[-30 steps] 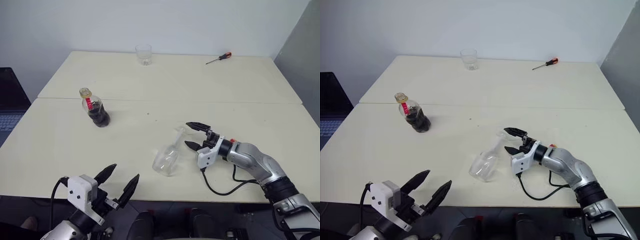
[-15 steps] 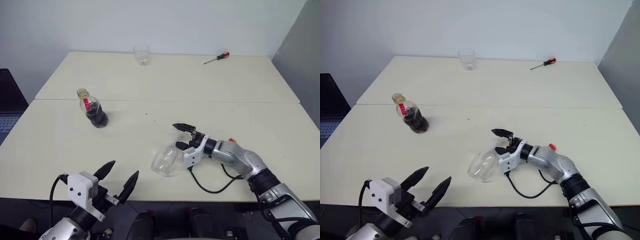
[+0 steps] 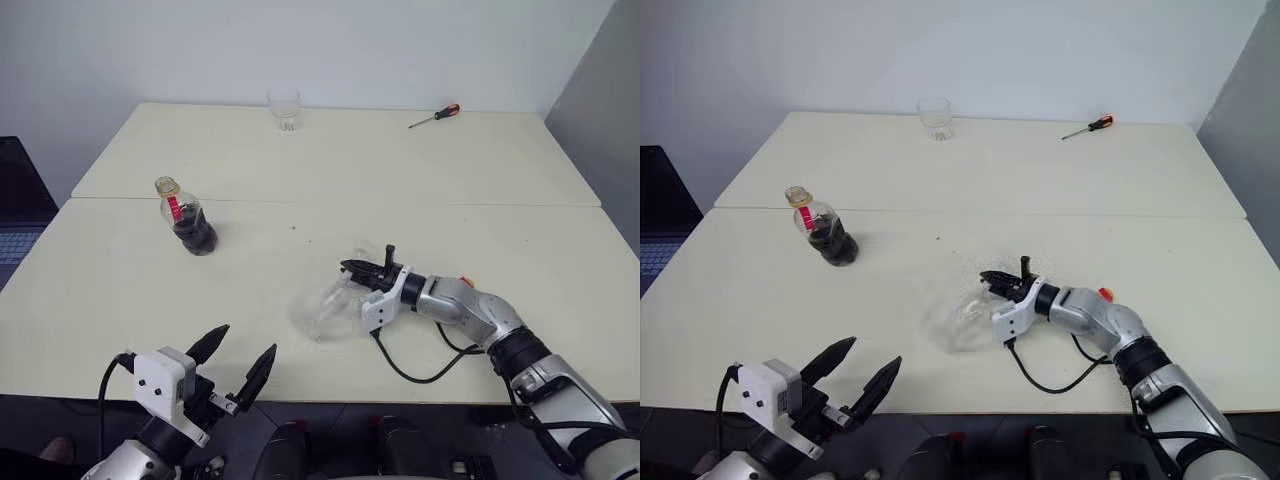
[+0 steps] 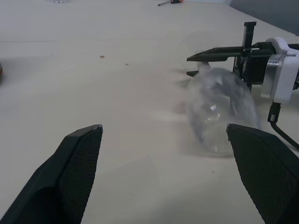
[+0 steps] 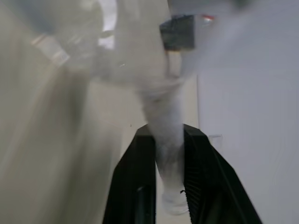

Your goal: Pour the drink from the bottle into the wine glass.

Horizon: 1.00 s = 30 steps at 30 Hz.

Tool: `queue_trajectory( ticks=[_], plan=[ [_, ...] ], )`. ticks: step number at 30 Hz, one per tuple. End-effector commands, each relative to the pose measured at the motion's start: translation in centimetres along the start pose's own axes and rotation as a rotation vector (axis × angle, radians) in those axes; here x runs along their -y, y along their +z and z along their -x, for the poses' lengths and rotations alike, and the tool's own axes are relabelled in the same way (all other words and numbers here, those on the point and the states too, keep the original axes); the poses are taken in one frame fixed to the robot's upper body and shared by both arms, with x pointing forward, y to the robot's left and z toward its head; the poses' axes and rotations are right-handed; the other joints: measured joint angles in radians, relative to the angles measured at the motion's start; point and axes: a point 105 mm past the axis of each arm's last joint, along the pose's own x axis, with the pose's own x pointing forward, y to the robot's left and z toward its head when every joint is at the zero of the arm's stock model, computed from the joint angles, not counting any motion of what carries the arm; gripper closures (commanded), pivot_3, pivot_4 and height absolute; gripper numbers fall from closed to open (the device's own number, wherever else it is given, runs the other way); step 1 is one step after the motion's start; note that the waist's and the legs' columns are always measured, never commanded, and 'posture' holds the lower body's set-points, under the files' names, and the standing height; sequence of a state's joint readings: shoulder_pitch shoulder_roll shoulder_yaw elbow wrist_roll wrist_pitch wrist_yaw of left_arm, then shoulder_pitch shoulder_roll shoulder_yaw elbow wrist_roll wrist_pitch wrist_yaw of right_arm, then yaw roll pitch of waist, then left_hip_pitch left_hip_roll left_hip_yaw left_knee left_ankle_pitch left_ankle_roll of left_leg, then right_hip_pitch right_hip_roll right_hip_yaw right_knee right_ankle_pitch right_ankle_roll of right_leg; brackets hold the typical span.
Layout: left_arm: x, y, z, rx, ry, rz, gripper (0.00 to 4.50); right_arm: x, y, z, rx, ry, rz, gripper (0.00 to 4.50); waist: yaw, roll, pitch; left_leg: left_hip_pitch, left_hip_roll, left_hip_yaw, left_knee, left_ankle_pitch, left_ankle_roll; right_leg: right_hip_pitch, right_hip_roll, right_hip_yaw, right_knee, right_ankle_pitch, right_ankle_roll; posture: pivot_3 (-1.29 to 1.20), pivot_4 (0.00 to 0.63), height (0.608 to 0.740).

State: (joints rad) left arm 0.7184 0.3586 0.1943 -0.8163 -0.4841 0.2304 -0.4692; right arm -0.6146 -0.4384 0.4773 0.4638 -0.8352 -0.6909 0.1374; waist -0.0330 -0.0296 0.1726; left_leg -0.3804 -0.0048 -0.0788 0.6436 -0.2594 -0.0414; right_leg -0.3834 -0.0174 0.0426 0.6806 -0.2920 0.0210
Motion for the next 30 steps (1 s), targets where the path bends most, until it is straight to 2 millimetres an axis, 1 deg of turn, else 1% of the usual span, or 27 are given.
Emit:
queue_trajectory(
  ticks=[1,3,5,10,14,18,21,24,27,30],
  plan=[
    [0.6,1.2,0.0,0.043,-0.017,-0.031,0.0,1.8,0.3,-0.4,0.029,-0.068,-0.006,4.36,0.0,0.0,0.0,0.0,0.0,0.0,0.0,0.0,0.0,0.0,0.0,0.0,0.0,0.0,0.0,0.0,0.15,0.74],
    [0.6,1.2,0.0,0.043,-0.017,-0.032,0.0,2.1,0.2,-0.5,0.029,-0.08,-0.017,4.36,0.0,0.0,0.0,0.0,0.0,0.0,0.0,0.0,0.0,0.0,0.0,0.0,0.0,0.0,0.0,0.0,0.15,0.74],
    [0.6,1.2,0.0,0.045,-0.018,-0.032,0.0,2.9,0.1,-0.9,0.023,-0.117,-0.055,4.36,-0.001,0.0,0.0,0.0,0.0,0.0,0.0,0.0,0.0,0.0,0.0,0.0,0.0,0.0,0.0,0.0,0.15,0.74],
    [0.5,1.2,-0.1,0.048,-0.019,-0.036,0.0,5.4,0.8,-2.6,0.071,-0.218,-0.214,4.36,-0.003,0.0,0.0,0.0,0.001,0.0,0.0,0.0,0.0,0.0,0.0,0.0,0.0,0.0,0.0,0.0,0.15,0.74],
    [0.7,1.3,-0.1,0.051,-0.021,-0.038,0.0,7.7,1.3,-5.0,0.098,-0.326,-0.505,4.36,-0.004,0.001,0.001,0.0,0.001,0.0,0.0,0.0,0.0,-0.001,0.0,0.0,0.001,0.0,0.0,0.0,0.15,0.74],
    [1.0,1.3,0.0,0.053,-0.02,-0.04,0.0,8.9,0.4,-6.8,0.082,-0.409,-0.834,4.36,-0.002,0.001,0.001,-0.001,0.001,-0.002,0.0,0.0,0.0,-0.001,0.0,-0.001,0.001,0.0,0.0,0.0,0.15,0.74],
    [0.9,1.6,0.2,0.062,-0.009,-0.049,0.0,9.1,-0.2,-8.0,0.053,-0.43,-1.012,4.36,0.002,0.003,0.002,-0.001,0.0,-0.002,0.0,0.0,0.0,-0.001,-0.001,-0.001,0.001,0.0,0.0,0.0,0.15,0.74],
    [0.8,1.9,0.4,0.07,-0.001,-0.059,0.0,8.6,-0.6,-8.7,0.027,-0.432,-1.146,4.36,0.001,0.004,0.003,-0.001,0.0,-0.003,0.0,0.0,0.0,-0.001,-0.001,-0.001,0.001,0.0,0.0,0.0,0.15,0.74],
    [0.4,2.3,0.6,0.078,0.023,-0.079,0.0,7.7,-1.1,-8.9,-0.005,-0.424,-1.249,4.36,-0.002,0.004,0.003,-0.001,0.0,-0.002,-0.001,0.0,0.0,-0.002,-0.001,-0.001,0.001,0.0,0.0,0.0,0.15,0.74],
    [0.0,2.7,0.7,0.084,0.038,-0.097,0.0,6.4,-1.9,-8.5,-0.048,-0.413,-1.315,4.36,-0.003,0.006,0.004,-0.002,0.0,-0.002,-0.001,0.0,0.0,-0.003,-0.001,-0.001,0.001,0.0,0.0,0.0,0.15,0.74]
  ],
)
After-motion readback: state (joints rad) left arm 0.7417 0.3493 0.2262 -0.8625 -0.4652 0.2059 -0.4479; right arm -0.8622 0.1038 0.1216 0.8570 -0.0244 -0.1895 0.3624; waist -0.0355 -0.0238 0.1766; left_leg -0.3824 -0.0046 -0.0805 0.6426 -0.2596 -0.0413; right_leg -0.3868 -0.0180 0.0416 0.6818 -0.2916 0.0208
